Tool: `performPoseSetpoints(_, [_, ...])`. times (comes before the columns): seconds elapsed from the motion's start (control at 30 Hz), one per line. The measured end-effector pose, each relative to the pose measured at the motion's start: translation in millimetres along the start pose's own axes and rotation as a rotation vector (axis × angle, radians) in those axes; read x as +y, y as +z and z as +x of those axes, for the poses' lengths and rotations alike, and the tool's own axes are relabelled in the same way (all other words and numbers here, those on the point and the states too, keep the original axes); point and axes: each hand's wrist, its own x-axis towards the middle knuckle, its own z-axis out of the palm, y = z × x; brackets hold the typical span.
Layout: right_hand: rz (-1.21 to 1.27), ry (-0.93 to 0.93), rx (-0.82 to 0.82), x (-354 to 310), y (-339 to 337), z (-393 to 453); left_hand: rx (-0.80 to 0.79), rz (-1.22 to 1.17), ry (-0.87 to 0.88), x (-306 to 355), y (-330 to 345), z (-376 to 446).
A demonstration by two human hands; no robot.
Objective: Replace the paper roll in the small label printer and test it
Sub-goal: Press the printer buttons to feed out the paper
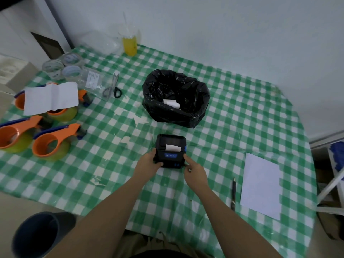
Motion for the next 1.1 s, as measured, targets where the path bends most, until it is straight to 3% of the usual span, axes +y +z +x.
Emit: performPoseSetpoints(1.1, [0.000, 0.025, -0.030, 0.2, 2.3, -2.6, -0.013, -0.002, 0.001, 6.5, -4.3, -4.5])
